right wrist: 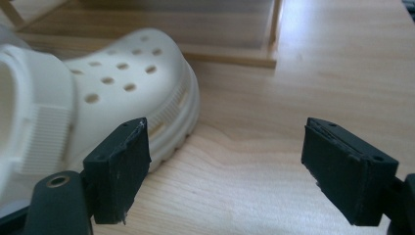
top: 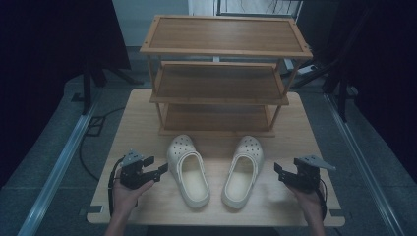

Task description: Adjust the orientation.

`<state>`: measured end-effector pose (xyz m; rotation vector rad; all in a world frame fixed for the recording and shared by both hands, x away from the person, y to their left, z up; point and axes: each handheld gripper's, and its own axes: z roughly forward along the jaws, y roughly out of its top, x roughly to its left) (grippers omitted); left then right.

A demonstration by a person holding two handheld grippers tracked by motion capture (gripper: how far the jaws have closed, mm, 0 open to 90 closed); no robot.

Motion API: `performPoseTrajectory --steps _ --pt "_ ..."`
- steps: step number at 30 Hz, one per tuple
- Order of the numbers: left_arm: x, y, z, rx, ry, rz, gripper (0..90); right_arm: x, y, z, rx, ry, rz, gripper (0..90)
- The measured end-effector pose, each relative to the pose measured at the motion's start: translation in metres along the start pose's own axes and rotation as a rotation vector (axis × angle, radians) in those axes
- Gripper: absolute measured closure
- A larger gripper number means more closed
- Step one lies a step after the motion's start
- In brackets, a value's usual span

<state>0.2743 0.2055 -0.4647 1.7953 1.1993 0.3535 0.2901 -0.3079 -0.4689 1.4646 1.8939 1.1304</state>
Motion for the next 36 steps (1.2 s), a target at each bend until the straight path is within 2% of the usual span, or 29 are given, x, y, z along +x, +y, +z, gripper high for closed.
performPoseTrajectory --steps 3,8,11,12,14,16,18,19,23,26,27,28,29,30,31,32,36 --pt "0.001 -0.002 -0.002 -0.003 -0.005 0.002 32.7 0.003 0.007 -0.007 -0.023 0.011 -0.025 20.5" --pt "0.003 -0.005 -0.004 0.001 0.004 -0.008 32.3 0.006 0.014 -0.015 -0.047 0.030 -0.035 23.5" --pt "0.004 -0.005 -0.007 -0.008 0.008 -0.013 32.2 0.010 0.019 -0.019 -0.061 0.026 -0.045 24.8" --pt "0.003 -0.005 -0.008 -0.009 0.010 -0.013 32.1 0.015 0.022 -0.022 -0.069 0.048 -0.059 26.9" --pt "0.003 -0.005 -0.011 -0.014 0.014 -0.011 32.0 0.017 0.023 -0.023 -0.073 0.055 -0.067 28.4" --pt "0.002 -0.005 -0.015 -0.016 0.017 -0.012 31.9 0.028 0.028 -0.024 -0.080 0.092 -0.091 33.0" --pt "0.003 -0.005 -0.016 -0.019 0.016 -0.015 31.9 0.030 0.029 -0.024 -0.081 0.099 -0.093 34.6" --pt "0.003 -0.004 -0.017 -0.019 0.017 -0.019 31.8 0.036 0.030 -0.023 -0.076 0.124 -0.096 39.2" --pt "0.004 -0.003 -0.017 -0.014 0.014 -0.021 31.7 0.043 0.030 -0.022 -0.062 0.133 -0.116 44.7" --pt "0.003 -0.003 -0.015 -0.008 0.010 -0.016 31.7 0.053 0.032 -0.023 -0.061 0.169 -0.121 56.5" --pt "0.003 -0.003 -0.014 -0.007 0.011 -0.014 31.7 0.053 0.032 -0.023 -0.061 0.169 -0.121 56.5" --pt "0.002 -0.003 -0.014 -0.004 0.007 -0.013 31.7 0.059 0.033 -0.023 -0.069 0.186 -0.130 61.1" --pt "0.002 -0.003 -0.014 -0.004 0.007 -0.013 31.7 0.059 0.033 -0.023 -0.069 0.186 -0.130 61.1" --pt "0.002 -0.003 -0.014 -0.002 0.008 -0.013 31.7 0.067 0.034 -0.023 -0.068 0.201 -0.138 65.2" --pt "0.002 -0.003 -0.013 -0.001 0.008 -0.014 31.7 0.067 0.034 -0.023 -0.068 0.201 -0.138 65.2" --pt "0.001 -0.003 -0.013 0.002 0.008 -0.012 31.7 0.073 0.035 -0.022 -0.066 0.213 -0.151 69.7" --pt "-0.001 -0.002 -0.013 0.003 0.006 -0.009 31.8 0.083 0.035 -0.021 -0.065 0.242 -0.156 76.1"
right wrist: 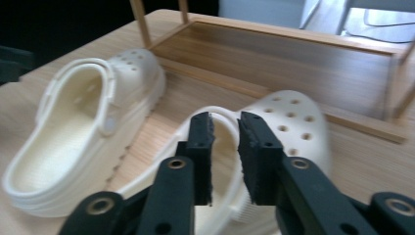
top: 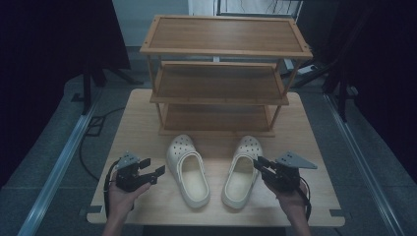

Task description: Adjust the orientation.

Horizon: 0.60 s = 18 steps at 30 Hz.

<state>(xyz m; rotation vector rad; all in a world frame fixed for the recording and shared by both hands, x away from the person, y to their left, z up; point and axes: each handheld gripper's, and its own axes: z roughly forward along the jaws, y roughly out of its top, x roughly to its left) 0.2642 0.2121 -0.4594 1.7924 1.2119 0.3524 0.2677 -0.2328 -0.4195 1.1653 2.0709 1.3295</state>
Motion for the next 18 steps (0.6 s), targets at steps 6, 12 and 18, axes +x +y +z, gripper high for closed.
performPoseTrajectory --steps 6,12,18 --pt "0.000 -0.001 0.002 0.004 0.001 -0.002 31.9 0.016 0.003 0.011 0.019 0.069 -0.024 82.3" --pt "0.000 -0.001 0.002 0.003 0.000 -0.001 32.0 0.044 0.003 0.034 0.062 0.130 -0.074 83.2" --pt "0.000 -0.001 0.000 -0.001 0.002 -0.001 32.0 0.058 0.002 0.046 0.087 0.156 -0.092 83.5"
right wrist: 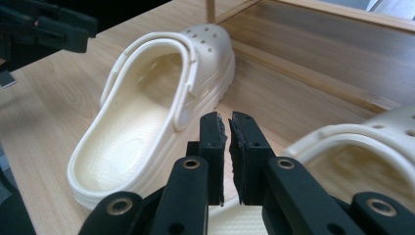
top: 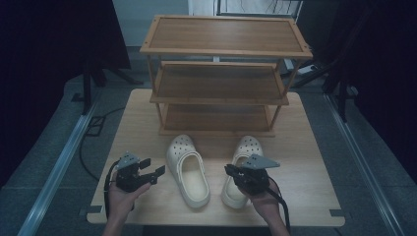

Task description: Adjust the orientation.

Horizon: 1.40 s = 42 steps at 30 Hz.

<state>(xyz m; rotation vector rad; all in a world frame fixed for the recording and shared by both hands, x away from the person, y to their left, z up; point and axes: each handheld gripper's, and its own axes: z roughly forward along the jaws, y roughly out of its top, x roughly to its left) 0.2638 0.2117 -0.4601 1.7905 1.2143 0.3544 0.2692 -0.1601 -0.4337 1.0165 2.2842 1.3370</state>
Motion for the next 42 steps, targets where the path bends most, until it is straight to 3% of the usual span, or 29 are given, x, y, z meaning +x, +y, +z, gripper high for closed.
performPoseTrajectory --steps 9,14,26,33,34,42 --pt "-0.002 0.000 0.003 0.007 -0.006 0.007 32.0 0.016 -0.003 0.016 0.047 0.032 -0.036 83.2" --pt "-0.004 0.000 0.003 0.009 -0.013 0.012 32.0 0.028 -0.009 0.031 0.102 0.063 -0.066 82.9" --pt "-0.004 0.000 0.003 0.010 -0.015 0.013 32.0 0.042 -0.022 0.047 0.204 0.052 -0.126 84.6" --pt "-0.004 0.000 0.002 0.008 -0.013 0.010 32.0 0.045 -0.023 0.046 0.207 0.063 -0.122 87.2" --pt "-0.003 0.000 0.001 0.005 -0.012 0.010 32.0 0.048 -0.023 0.048 0.208 0.105 -0.116 87.2" --pt "-0.002 0.001 -0.002 -0.003 -0.010 0.006 32.0 0.069 -0.023 0.056 0.201 0.153 -0.149 88.2"
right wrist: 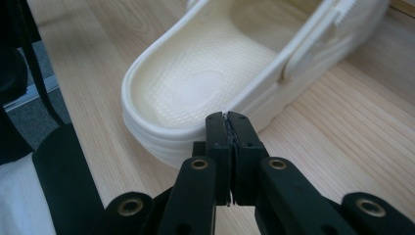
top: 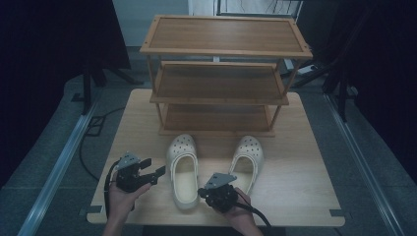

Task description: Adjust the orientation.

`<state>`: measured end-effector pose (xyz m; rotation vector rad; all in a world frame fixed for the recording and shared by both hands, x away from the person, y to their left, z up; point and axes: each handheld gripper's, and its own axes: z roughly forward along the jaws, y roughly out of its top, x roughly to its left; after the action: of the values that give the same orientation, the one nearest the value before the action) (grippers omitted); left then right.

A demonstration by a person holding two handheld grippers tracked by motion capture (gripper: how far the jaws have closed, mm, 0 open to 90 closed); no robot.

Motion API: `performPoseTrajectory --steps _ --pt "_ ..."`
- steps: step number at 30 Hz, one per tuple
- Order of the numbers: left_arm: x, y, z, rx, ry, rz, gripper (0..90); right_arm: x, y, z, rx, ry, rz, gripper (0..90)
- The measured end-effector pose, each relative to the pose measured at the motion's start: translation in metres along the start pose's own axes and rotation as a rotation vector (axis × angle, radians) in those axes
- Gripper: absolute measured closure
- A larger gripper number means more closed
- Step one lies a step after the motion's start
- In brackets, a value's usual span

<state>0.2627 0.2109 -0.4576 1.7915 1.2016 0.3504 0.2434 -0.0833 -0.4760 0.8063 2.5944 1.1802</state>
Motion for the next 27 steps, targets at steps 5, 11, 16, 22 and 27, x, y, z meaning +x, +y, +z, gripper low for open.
performPoseTrajectory --steps 5,11,16,22,27 --pt "0.000 0.001 -0.001 -0.004 -0.002 0.000 32.0 0.006 0.004 0.008 -0.010 0.032 -0.015 89.5" --pt "0.002 0.001 -0.003 -0.006 0.003 -0.007 32.0 0.017 0.013 0.020 -0.019 0.067 -0.051 89.8" --pt "0.005 0.001 -0.005 -0.014 0.006 -0.013 31.9 0.024 0.020 0.033 -0.038 0.103 -0.064 89.9" --pt "0.008 0.000 -0.005 -0.013 0.010 -0.019 32.0 0.028 0.021 0.040 -0.076 0.115 -0.057 89.6" --pt "0.007 0.000 -0.005 -0.015 0.010 -0.019 32.0 0.019 0.014 0.024 -0.103 0.083 -0.041 87.2"
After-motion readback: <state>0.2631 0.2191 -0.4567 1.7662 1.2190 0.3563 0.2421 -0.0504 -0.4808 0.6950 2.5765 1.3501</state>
